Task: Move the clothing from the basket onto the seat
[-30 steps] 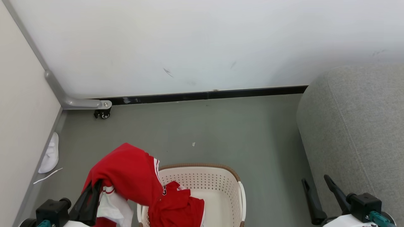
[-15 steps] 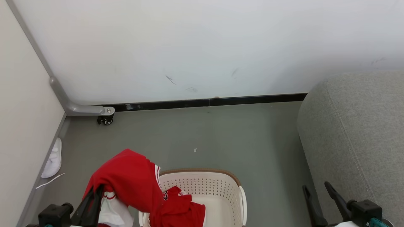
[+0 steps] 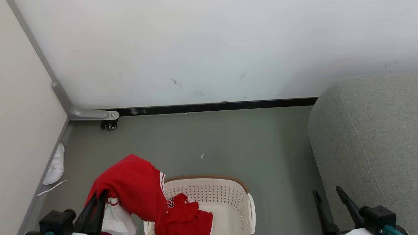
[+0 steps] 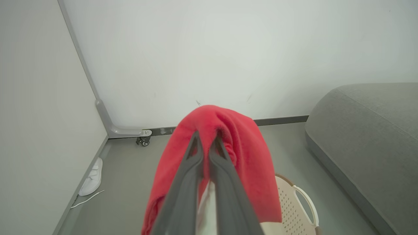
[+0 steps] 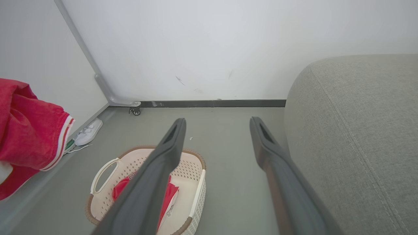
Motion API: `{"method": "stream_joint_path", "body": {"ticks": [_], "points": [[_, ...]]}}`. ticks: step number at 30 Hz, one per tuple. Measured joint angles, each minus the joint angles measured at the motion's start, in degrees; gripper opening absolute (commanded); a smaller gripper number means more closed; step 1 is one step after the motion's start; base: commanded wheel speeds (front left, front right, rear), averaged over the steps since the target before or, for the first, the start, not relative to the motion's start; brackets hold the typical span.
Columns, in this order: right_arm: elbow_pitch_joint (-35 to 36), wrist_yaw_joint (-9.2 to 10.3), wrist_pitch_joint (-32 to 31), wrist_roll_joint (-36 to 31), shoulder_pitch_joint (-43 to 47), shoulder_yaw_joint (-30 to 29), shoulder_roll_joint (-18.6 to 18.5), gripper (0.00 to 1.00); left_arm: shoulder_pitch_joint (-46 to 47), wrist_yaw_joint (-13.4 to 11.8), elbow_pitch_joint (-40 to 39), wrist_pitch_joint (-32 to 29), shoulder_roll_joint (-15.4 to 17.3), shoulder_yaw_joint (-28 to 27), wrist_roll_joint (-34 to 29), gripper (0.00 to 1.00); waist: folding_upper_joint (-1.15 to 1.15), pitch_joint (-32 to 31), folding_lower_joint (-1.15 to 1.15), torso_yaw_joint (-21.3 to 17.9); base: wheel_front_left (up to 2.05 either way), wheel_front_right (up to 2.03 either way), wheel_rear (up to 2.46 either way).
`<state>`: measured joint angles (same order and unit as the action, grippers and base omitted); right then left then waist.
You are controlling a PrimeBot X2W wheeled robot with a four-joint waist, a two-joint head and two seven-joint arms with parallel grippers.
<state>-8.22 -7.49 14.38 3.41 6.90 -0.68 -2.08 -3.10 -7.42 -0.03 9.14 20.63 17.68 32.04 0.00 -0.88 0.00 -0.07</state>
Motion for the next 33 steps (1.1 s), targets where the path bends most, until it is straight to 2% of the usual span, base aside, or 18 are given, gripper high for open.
{"method": "stream_joint_path", "body": {"ticks": [26,33], "points": [[0.19,0.0,0.0,-1.76,-0.09,1.65,-0.11,1.0,-1.09,-0.56,-2.32,-0.58,1.05,-0.22,0.0,0.0,0.0,0.09,0.0,0.43,0.0,0.0,0.0],[0.0,-0.01,0.0,-2.47,-0.9,6.0,-0.65,1.0,-0.88,-0.53,-3.54,-1.01,1.16,-0.13,-0.19,0.0,0.0,0.15,0.0,1.19,0.0,0.0,0.0]]}}
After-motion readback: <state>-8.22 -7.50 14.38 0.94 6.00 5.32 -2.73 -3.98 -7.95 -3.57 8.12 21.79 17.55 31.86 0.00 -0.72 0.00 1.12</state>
